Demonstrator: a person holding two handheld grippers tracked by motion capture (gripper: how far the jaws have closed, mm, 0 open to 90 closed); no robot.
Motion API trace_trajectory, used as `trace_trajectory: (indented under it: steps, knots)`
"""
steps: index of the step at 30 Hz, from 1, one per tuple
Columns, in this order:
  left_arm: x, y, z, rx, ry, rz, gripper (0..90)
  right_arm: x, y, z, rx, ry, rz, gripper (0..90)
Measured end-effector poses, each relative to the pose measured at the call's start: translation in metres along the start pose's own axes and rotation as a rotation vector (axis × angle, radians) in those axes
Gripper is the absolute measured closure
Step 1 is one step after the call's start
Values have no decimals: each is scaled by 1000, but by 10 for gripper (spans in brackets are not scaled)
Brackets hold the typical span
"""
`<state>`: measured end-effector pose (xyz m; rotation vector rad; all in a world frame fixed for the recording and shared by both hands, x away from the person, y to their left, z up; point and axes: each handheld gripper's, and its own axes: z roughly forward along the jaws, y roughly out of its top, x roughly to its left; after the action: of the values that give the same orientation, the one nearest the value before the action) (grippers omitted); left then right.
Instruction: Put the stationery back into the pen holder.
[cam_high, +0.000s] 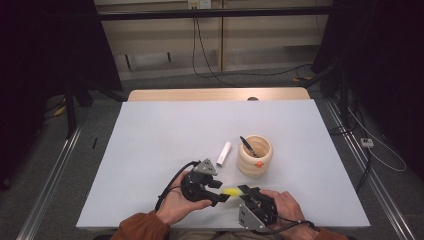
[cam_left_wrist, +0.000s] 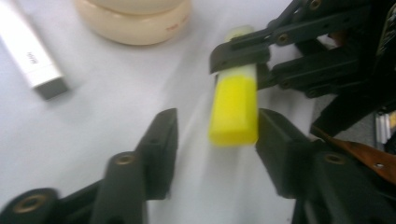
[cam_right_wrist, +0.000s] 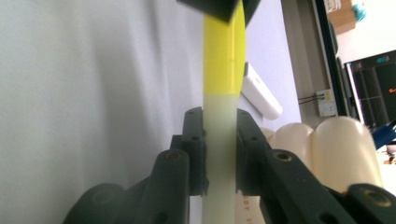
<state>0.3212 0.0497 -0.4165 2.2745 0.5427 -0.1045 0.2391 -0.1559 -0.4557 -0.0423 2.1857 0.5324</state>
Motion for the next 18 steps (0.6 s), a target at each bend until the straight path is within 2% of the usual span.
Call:
trace_trajectory:
  steps: [4, 7, 10, 11, 13, 18]
  knots:
    - [2, -2, -2, -12, 30, -5, 360, -3, -3, 0, 6, -2, 31, 781]
    - [2, -4, -3, -21, 70, 3, 283, -6, -4, -1, -2, 1, 63, 781]
    - [6, -6, -8, -33, 108, 10, 231, -12, -8, -3, -18, 18, 125, 781]
    - [8, -7, -10, -45, 129, 6, 217, -13, -8, -3, -25, 16, 152, 781]
    - [11, -10, -13, -60, 177, 6, 194, -16, -11, -4, -29, 27, 176, 781]
    - [21, -20, -20, -87, 215, -25, 152, -18, -14, -4, -32, 40, 265, 781]
